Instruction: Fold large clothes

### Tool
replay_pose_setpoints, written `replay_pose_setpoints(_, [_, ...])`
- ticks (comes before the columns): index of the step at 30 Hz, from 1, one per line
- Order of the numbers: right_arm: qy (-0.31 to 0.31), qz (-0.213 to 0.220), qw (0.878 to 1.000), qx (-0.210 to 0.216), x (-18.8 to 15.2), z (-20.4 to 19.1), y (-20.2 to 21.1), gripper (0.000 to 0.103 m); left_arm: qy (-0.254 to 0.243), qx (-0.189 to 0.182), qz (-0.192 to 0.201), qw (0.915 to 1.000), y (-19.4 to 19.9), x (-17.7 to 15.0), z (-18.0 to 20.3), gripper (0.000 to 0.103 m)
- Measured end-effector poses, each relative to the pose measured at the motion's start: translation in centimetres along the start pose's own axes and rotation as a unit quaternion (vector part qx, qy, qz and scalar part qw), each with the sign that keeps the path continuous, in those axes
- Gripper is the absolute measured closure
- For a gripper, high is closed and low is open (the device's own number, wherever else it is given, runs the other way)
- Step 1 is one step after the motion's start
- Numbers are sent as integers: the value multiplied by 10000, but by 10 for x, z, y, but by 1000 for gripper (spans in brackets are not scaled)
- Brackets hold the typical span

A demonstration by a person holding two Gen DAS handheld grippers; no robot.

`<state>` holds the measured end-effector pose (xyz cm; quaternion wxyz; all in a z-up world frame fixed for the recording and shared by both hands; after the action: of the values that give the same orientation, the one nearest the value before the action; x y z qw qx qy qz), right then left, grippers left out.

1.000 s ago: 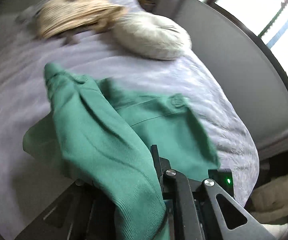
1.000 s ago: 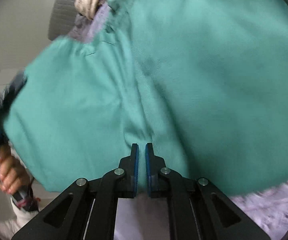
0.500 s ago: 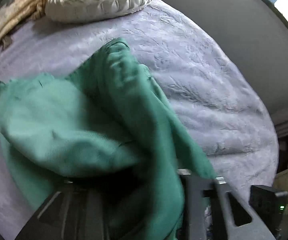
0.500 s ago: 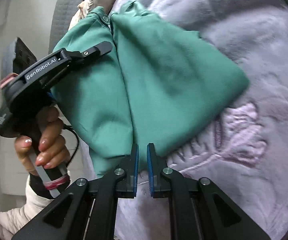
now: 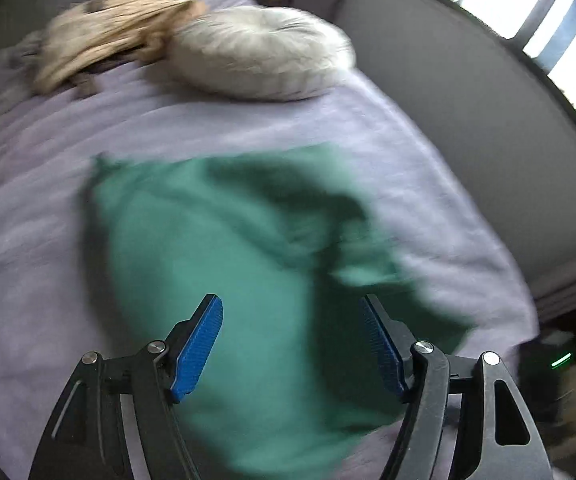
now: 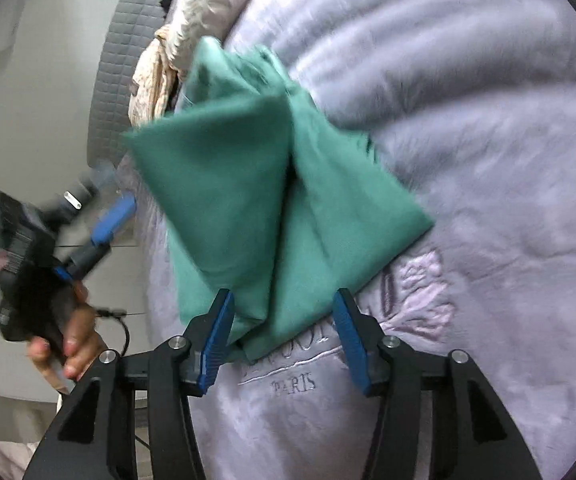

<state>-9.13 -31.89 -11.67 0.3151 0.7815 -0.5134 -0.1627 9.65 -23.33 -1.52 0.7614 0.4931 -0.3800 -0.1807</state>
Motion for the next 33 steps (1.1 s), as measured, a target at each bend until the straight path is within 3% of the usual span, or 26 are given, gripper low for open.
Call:
replay_pose_setpoints(3, [182,136,9997,64,11,-14,11,47,217,294,-346,9987,-7,-27,-30,31])
replay_pose_setpoints(5, [330,156,9992,133,25,-23,13,45,531,267,-592,9965,-12,-49,-46,31])
replay_pose_setpoints(8, [561,148,9983,62,45,-50,-10,45,761,112,-638,9950,-11,-64,-51,31])
replay_pose_setpoints(9, [578,132,9982,-55,51,-51,-16,52,762,68,-625,9951,-10,-66,-50,31])
replay_pose_setpoints(10, [514,63,9985,-165,55,-49,-26,70,728,12,-592,9956,-9,-66,-47,31])
replay_pose_setpoints(11, [392,-21,9990,-228,58,-48,-33,98,646,-53,-541,9964,-7,-65,-43,31])
replay_pose_setpoints(14, [293,95,9993,226,52,-64,-23,99,237,-157,-462,9985,-5,-67,-28,31])
replay_pose_setpoints(15, [166,228,9981,547,48,-66,-14,99,14,-55,-497,9987,-9,-72,-26,28])
replay_pose_setpoints(16, [-19,348,9968,716,45,-61,-8,99,-162,140,-494,9985,-14,-76,-23,19])
replay_pose_setpoints(17, [-290,467,9951,816,43,-53,-5,99,-283,282,-503,9979,-17,-82,-25,18])
replay_pose_setpoints(19, [-967,658,9916,548,34,-14,-2,99,-437,277,-639,9966,-25,-100,-30,17])
replay_pose_setpoints(21, [-1408,567,9884,96,23,25,-6,99,-300,107,-710,9970,-29,-111,-37,16])
replay_pose_setpoints(24, [-1930,298,9800,370,11,56,-11,98,-16,-28,-724,9974,-26,-116,-44,16])
replay_pose_setpoints(25, [-1776,302,9833,265,12,52,-3,97,14,-10,-719,9974,-25,-115,-44,16])
replay_pose_setpoints(27, [-1409,355,9894,-53,13,41,12,81,10,53,-715,9974,-23,-116,-44,16])
replay_pose_setpoints(31, [-206,541,9975,-396,25,-6,46,69,-25,122,-706,9974,-22,-117,-40,16])
replay_pose_setpoints(33, [356,663,9960,-487,41,-32,54,47,73,107,-694,9975,-21,-119,-40,16])
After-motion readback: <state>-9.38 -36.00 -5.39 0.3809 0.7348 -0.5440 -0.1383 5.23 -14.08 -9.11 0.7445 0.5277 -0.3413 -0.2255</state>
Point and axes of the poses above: each gripper's, at about its wrist camera, not at the fingertips, and y roughly against the way its jaws point, z to its right, x to its top, the point moved 4 cm from there along -y, roughly the way its jaws point, and after that the axes turned 1 degree about -z, right-handed, at the moved point
